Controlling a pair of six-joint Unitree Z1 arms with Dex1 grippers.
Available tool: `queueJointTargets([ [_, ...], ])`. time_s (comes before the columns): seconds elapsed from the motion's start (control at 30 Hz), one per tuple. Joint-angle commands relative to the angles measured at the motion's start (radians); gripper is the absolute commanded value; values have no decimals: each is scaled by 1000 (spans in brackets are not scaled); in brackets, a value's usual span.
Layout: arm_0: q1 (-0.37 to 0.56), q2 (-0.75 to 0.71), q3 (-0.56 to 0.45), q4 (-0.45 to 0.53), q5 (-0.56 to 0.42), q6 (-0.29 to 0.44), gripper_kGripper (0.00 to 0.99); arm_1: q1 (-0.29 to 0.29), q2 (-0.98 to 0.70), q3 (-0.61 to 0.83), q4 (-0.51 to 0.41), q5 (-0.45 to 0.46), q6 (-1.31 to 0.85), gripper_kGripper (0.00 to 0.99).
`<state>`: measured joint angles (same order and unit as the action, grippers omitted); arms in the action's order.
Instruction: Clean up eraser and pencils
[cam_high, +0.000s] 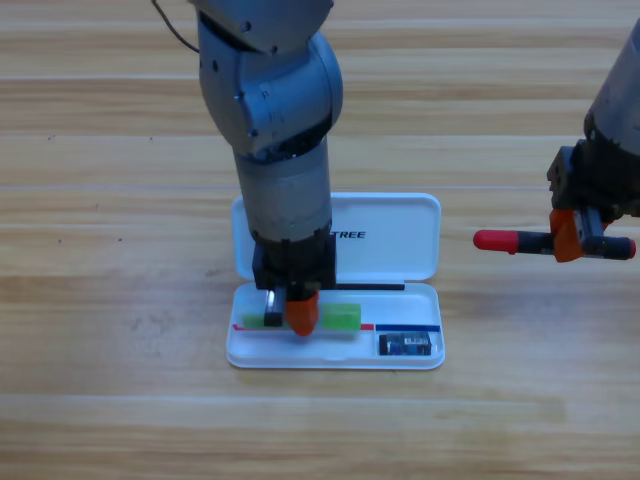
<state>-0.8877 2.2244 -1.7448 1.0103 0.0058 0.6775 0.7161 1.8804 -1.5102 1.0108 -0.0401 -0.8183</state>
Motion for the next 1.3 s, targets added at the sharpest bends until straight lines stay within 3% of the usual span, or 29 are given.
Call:
queueJointTargets([
  [0.03,-33,47,2,5,-20,-15,0,40,23,2,11,8,11,0],
  [0.7,-36,24,13,7,-24,-18,0,43,39,-13,11,8,16,0],
  [0.73,-34,23,14,8,-21,-18,141,43,40,-13,11,9,16,0],
  [0.8,-36,21,14,10,-20,-18,649,43,40,-15,11,11,16,0],
  [0.83,-36,21,13,13,-18,-18,845,43,40,-16,11,12,18,0],
  [0.87,-36,21,14,13,-18,-18,951,43,40,-16,11,14,18,0],
  [0.93,-34,23,14,13,-18,-18,989,43,40,-19,11,16,19,0],
  [1.3,-34,8,13,19,-17,-13,990,86,60,-50,12,32,31,0],
])
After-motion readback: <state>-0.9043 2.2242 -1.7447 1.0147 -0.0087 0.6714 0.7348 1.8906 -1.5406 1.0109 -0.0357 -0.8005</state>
